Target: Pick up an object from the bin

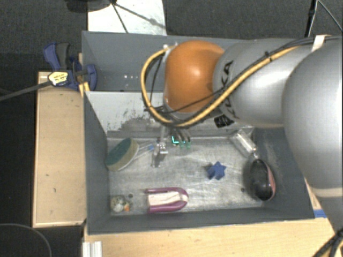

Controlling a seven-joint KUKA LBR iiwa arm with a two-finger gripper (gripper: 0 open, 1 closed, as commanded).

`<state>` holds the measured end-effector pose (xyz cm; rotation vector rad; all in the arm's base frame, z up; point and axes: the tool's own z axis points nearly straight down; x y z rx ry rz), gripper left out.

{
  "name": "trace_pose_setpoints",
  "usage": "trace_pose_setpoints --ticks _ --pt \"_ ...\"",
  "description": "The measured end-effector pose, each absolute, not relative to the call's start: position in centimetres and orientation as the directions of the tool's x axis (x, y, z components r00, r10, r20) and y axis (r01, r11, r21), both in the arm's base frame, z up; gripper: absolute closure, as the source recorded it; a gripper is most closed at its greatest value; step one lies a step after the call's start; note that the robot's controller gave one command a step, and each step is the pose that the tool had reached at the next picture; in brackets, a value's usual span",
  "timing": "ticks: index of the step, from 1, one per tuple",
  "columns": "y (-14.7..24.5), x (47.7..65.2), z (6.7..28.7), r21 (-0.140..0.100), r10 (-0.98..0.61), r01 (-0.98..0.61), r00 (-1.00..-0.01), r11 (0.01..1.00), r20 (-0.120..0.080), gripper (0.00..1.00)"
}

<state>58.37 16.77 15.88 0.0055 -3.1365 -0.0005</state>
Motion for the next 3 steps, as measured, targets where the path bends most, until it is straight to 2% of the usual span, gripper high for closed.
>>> trace_pose_setpoints --ticks 1,2,3 --pt "25.5 59.2 7.0 0.001 -0.340 -0.340 -0.940 0.940 -0.003 0.00" --pt "25.0 59.3 10.3 0.002 -0.334 -0.334 -0.942 0.942 -0.009 0.00" --pt "25.5 58.8 10.5 -0.001 -0.628 -0.628 -0.778 0.778 -0.010 0.00"
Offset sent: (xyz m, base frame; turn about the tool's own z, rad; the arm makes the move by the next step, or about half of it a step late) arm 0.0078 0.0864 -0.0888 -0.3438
